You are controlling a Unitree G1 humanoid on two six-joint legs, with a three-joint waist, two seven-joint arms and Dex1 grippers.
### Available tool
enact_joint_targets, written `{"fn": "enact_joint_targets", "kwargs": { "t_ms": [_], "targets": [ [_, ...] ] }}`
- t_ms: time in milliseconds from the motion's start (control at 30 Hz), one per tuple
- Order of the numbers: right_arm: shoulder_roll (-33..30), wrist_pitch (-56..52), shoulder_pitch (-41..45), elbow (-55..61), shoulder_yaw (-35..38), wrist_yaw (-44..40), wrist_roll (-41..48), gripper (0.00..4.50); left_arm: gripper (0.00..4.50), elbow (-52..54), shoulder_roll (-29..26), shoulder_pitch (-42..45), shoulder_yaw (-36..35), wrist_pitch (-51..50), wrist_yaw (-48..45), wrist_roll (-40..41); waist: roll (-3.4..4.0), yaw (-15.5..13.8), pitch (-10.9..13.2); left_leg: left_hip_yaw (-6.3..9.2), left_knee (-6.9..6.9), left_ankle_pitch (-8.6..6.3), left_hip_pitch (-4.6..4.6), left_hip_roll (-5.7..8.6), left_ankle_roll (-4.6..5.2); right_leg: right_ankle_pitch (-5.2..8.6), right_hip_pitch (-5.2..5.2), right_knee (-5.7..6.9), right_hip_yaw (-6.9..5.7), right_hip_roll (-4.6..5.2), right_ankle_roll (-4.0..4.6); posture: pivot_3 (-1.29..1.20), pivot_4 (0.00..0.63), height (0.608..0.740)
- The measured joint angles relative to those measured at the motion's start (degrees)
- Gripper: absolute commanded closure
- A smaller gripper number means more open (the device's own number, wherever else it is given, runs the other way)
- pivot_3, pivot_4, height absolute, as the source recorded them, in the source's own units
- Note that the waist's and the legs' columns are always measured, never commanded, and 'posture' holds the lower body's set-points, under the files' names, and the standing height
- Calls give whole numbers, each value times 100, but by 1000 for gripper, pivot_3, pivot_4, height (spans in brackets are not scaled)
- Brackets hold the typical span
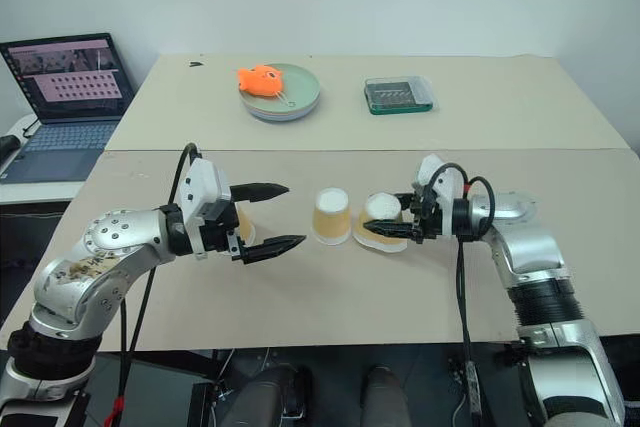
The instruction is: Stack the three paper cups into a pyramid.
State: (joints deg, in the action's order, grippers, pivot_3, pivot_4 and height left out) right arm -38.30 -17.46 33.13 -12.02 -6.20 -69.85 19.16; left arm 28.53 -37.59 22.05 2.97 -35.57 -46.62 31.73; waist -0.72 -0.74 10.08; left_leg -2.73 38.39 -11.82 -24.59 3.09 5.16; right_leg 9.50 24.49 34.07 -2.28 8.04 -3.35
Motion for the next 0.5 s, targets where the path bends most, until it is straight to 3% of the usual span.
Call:
{"fn": "enact_joint_targets", "kwargs": {
  "t_ms": [500],
  "targets": [
    [477, 632, 588, -1034, -116, -42, -547, 2172, 0, 182, -42, -42, -139, -121, 69, 16, 0, 11, 0, 0, 0, 2, 1, 0, -5, 0, 0, 1, 0, -3, 1, 0, 150, 740]
  ]
}}
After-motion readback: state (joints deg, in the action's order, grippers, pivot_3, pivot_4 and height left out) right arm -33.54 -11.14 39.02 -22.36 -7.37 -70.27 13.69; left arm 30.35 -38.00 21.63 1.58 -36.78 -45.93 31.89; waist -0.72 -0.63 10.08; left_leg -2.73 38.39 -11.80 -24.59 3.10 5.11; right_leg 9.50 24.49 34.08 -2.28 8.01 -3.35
